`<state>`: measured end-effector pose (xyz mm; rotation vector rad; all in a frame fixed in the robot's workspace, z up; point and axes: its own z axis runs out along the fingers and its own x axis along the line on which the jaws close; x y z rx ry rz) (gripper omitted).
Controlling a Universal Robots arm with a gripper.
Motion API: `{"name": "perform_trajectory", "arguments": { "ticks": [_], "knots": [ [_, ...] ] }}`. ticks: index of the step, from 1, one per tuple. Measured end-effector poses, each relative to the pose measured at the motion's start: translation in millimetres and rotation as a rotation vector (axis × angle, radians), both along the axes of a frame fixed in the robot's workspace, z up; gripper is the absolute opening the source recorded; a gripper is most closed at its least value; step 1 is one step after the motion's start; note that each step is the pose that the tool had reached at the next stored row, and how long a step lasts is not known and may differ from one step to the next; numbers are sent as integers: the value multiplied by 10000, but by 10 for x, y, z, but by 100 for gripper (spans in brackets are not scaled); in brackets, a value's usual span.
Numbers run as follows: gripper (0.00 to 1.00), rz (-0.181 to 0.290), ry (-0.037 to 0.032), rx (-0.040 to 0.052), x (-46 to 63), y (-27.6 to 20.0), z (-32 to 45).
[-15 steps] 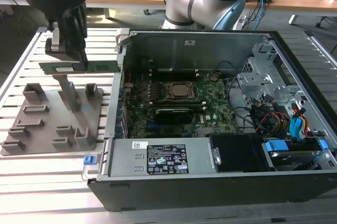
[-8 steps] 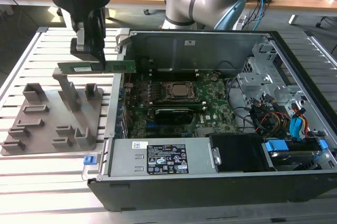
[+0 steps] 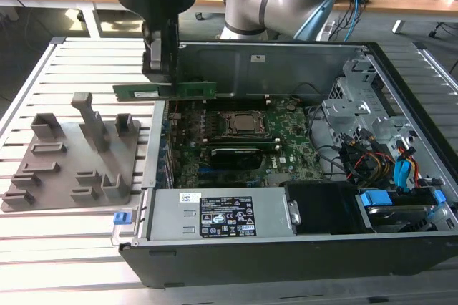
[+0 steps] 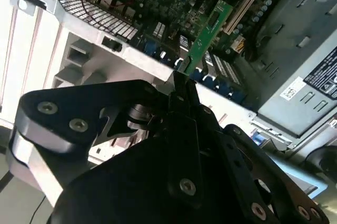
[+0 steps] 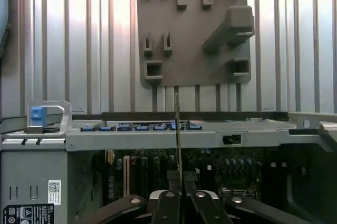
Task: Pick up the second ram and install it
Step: 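Pick up the second ram and move it above second insertion slot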
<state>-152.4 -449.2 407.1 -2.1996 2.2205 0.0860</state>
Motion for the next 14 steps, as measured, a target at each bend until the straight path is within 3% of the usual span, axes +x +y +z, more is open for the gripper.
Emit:
{"name": "perform_trajectory", "arguments": {
  "ticks": [9,11,13,14],
  "knots": [
    [14,0,0,0,507,1,0],
    [14,0,0,1,676,3,0],
    [14,1,0,0,920,9,0],
    [14,0,0,1,981,11,0]
  ]
}}
